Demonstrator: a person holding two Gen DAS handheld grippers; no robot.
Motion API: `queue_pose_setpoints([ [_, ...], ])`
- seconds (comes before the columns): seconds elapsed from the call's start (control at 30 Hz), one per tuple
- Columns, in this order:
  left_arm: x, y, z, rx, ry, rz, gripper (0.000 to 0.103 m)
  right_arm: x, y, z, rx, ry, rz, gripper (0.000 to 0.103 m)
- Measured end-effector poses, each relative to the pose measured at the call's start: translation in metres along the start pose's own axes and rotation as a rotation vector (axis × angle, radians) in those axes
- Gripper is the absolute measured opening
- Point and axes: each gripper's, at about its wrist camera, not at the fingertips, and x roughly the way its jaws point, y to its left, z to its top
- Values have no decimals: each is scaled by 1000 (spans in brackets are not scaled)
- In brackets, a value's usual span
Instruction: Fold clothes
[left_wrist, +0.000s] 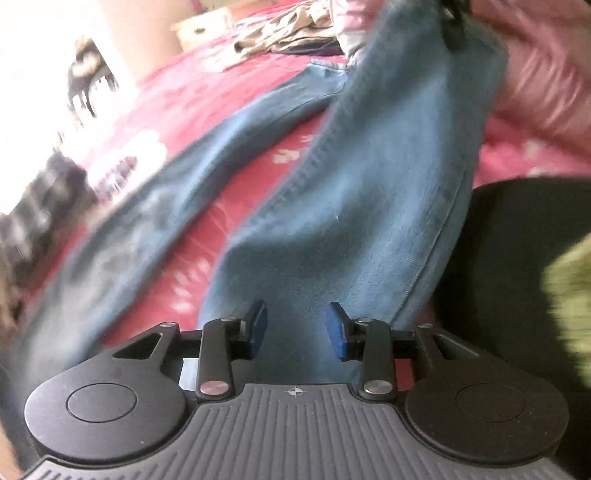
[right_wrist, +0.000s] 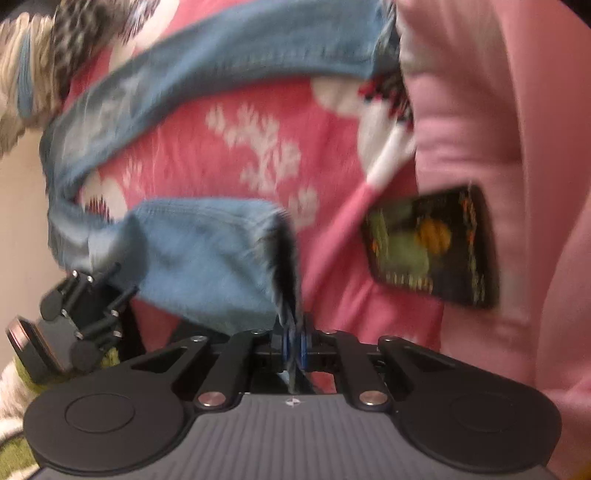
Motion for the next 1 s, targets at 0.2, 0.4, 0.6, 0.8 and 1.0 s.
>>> queue_pose_setpoints([
  [0.2, -57, 49, -24, -309, 95, -5, 36, -15, 9, 2, -33, -46, 90, 7],
  [0.4, -143, 130, -51, -683, 113, 257, 36, -41, 18, 12, -25, -67, 133, 6],
  [0.6, -238, 247, -58, -830, 115, 479, 36, -50, 40, 6, 36, -112, 130, 6],
  [0.8, -293, 326, -86, -847, 36, 571, 44, -49, 60, -16, 139, -289, 45, 6],
  [1.0, -208, 339, -136, -700, -24, 347, 44, -54, 79, -55, 204, -436, -100, 6],
])
